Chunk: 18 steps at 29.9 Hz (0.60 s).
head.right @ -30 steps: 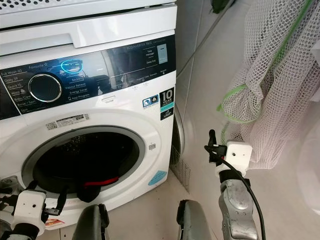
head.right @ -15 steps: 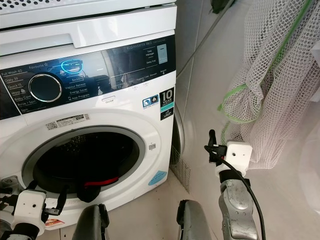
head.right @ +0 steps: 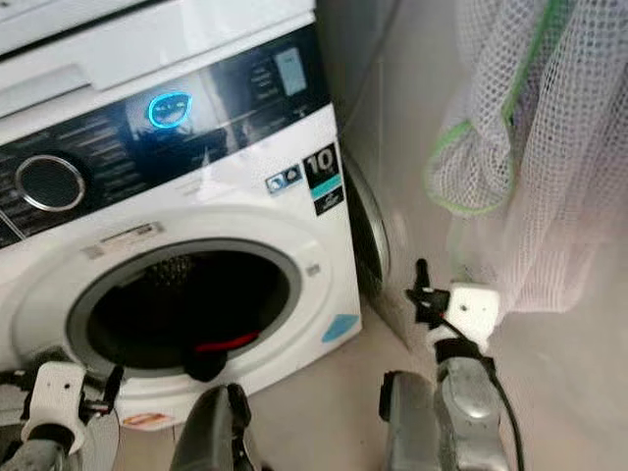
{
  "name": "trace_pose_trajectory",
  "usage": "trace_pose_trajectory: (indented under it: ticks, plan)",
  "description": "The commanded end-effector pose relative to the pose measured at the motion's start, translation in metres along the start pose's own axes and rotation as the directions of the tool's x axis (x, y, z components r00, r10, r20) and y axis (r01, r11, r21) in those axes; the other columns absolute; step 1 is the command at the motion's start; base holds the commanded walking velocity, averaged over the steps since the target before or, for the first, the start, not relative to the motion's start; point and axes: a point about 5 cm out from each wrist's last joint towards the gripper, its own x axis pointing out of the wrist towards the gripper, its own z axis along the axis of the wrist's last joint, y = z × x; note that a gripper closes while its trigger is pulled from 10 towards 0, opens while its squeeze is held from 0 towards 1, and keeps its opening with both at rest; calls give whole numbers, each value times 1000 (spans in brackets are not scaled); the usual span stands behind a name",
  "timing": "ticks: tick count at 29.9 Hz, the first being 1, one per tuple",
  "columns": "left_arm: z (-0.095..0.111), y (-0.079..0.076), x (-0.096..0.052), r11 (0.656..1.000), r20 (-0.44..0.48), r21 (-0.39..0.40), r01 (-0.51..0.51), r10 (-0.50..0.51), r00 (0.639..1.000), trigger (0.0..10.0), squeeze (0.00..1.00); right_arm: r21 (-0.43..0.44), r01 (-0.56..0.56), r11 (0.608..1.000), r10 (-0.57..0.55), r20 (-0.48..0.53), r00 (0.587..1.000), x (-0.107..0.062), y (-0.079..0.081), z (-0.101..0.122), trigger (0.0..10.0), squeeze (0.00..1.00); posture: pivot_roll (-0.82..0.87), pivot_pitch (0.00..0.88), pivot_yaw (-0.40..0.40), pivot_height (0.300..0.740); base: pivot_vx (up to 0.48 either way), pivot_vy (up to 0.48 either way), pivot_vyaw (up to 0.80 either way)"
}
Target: Clothes washing
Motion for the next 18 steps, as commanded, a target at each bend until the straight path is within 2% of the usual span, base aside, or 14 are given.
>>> trace_pose_trajectory:
  ticks: [1,8,18]
  plan:
    - [-23,-4,-7,999,-120,-16,33,-35,992,10000,0,11,-9,1000,9,2,1000,1,5,1,10000,0,90,204,165,540,0,0,0]
    - [-24,-12,3,999,-103,-40,6,-10,995,10000,0,-1,-21,1000,21,14,1000,6,3,6,10000,0,82,198,134,540,0,0,0]
    - [-29,-19,3,998,-102,-55,-7,2,995,10000,0,-12,-32,999,32,21,999,9,2,8,10000,0,75,190,127,540,0,0,0]
